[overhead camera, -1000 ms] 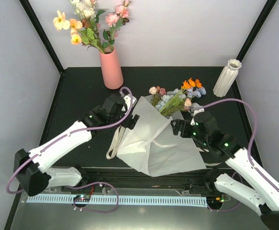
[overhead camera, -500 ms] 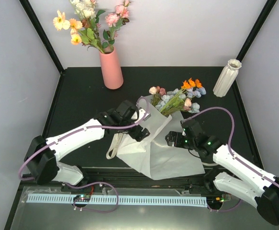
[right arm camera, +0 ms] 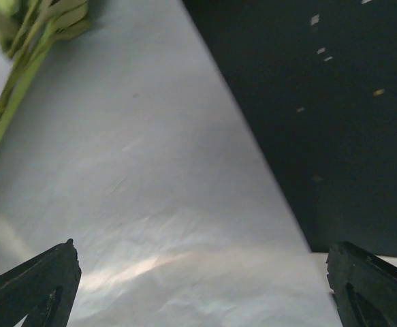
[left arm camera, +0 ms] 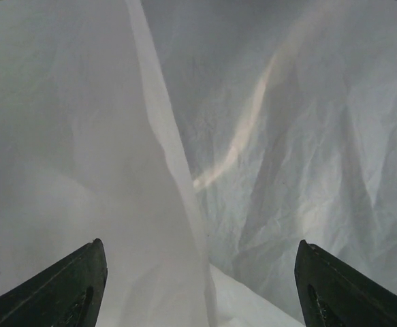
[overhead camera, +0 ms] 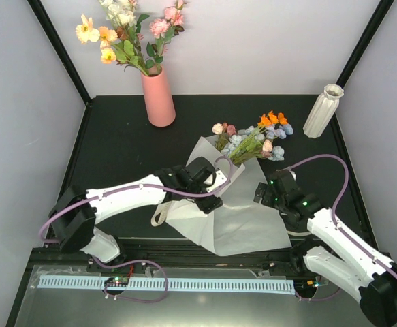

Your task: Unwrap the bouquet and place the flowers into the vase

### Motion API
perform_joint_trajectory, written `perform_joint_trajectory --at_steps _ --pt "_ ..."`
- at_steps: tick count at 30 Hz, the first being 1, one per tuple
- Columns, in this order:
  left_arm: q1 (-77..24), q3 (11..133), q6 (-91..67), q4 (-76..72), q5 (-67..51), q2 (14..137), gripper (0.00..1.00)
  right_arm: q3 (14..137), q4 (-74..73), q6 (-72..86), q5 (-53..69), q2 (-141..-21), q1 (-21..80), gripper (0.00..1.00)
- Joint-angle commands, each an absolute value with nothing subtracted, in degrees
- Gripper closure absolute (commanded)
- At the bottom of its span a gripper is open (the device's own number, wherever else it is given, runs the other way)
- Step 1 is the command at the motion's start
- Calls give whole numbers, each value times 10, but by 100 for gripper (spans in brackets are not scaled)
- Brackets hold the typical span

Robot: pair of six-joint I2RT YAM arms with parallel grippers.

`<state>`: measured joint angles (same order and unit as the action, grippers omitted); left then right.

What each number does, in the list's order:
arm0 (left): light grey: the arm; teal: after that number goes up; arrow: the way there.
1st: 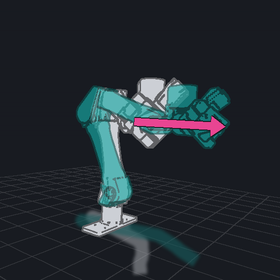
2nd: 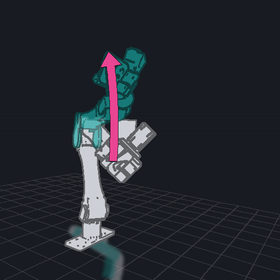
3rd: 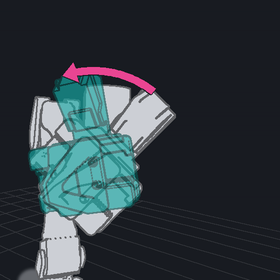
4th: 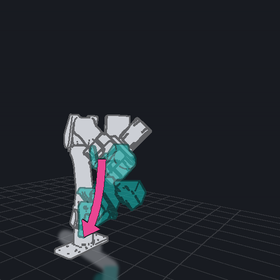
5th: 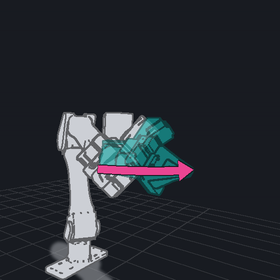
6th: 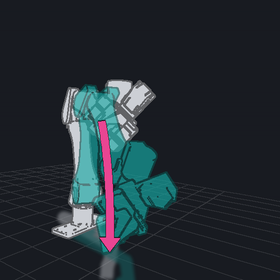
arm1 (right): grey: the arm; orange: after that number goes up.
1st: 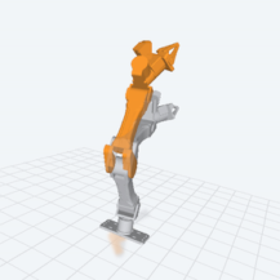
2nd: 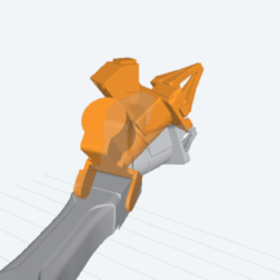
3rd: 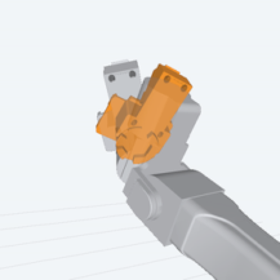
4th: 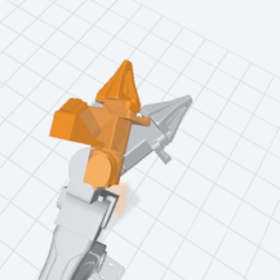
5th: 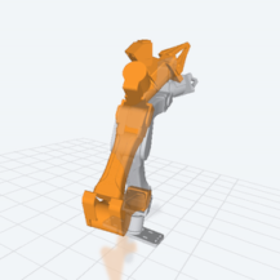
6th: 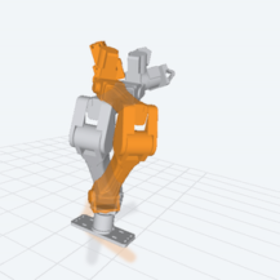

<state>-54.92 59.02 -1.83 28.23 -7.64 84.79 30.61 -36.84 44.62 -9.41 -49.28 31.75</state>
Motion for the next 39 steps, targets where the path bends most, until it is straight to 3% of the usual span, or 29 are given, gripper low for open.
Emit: perform_joint_trajectory --at_steps 1,3,5,10,11,20,24,30,39 --pt "-555 597 -14 251 -50 876 26 321 -372 410 -100 -500 259 0" --pt "-556 596 -16 244 -45 881 33 326 -358 405 -81 -511 239 0" --pt "-556 591 -18 231 -45 880 47 334 -339 404 -62 -531 232 0" --pt "-556 589 -28 221 -40 873 96 365 -299 395 -26 -606 226 0" --pt "-555 590 -35 225 -29 868 98 373 -296 393 -24 -620 225 0" --pt "-546 603 -95 267 72 778 98 430 -295 376 -41 -677 220 0" --pt "-536 596 -117 282 109 740 99 442 -265 366 30 -709 220 0" --pt "-525 572 -122 277 107 710 98 478 -216 385 133 -802 222 3" --pt "-515 543 -130 287 126 681 99 589 -224 385 141 -962 262 4"
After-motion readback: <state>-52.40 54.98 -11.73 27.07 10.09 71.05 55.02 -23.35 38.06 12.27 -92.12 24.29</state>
